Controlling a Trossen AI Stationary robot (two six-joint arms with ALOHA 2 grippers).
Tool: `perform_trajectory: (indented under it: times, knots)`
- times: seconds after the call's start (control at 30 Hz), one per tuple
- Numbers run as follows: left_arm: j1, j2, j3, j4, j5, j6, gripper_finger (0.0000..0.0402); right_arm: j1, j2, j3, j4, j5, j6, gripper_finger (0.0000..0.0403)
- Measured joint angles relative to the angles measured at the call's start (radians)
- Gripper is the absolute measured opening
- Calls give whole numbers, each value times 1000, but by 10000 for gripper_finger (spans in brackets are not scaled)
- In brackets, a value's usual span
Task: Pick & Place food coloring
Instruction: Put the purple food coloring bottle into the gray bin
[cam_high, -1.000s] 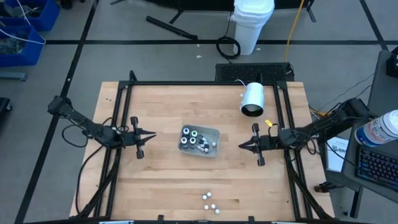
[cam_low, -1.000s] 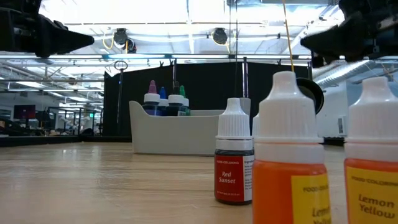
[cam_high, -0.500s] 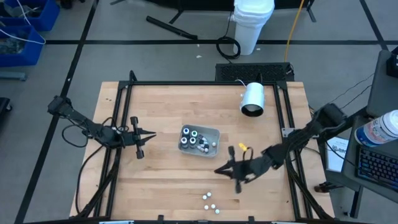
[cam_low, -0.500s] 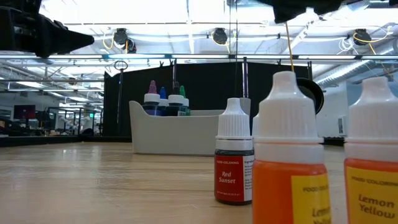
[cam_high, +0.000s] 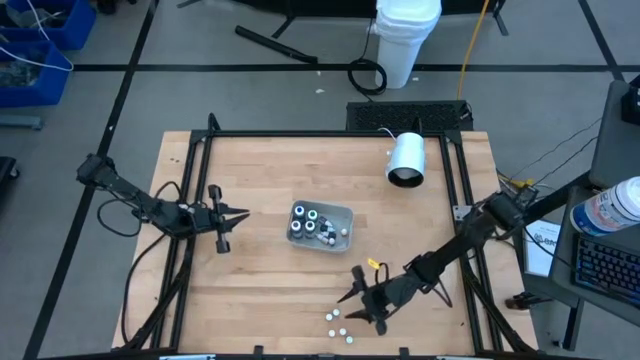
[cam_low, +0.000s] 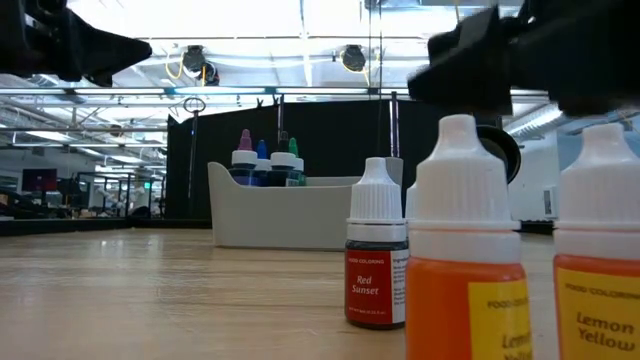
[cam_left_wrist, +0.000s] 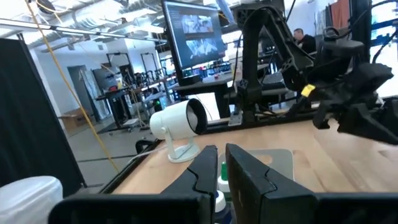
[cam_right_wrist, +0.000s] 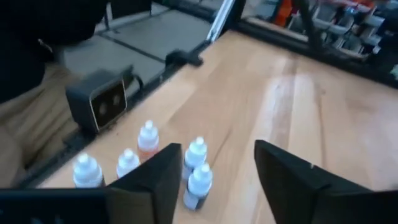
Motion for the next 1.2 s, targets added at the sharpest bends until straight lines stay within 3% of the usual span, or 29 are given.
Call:
perform_trajectory:
  times: [0.17,0.4,0.7,1.03,1.2]
  knots:
    - [0,0,0,-5,0,30,42,-43,18,0,7,-95,33,216]
    - [0,0,0,-15,-1,35,42,-67,20,8,18,-164,77,204]
    - [0,0,0,-22,-1,28,42,-50,77,183,-162,-102,35,201]
    - [0,0,0,-52,-1,22,42,-51,77,152,-222,-137,69,201]
    - [0,0,0,-52,-2,26,42,-53,77,152,-241,-202,77,201]
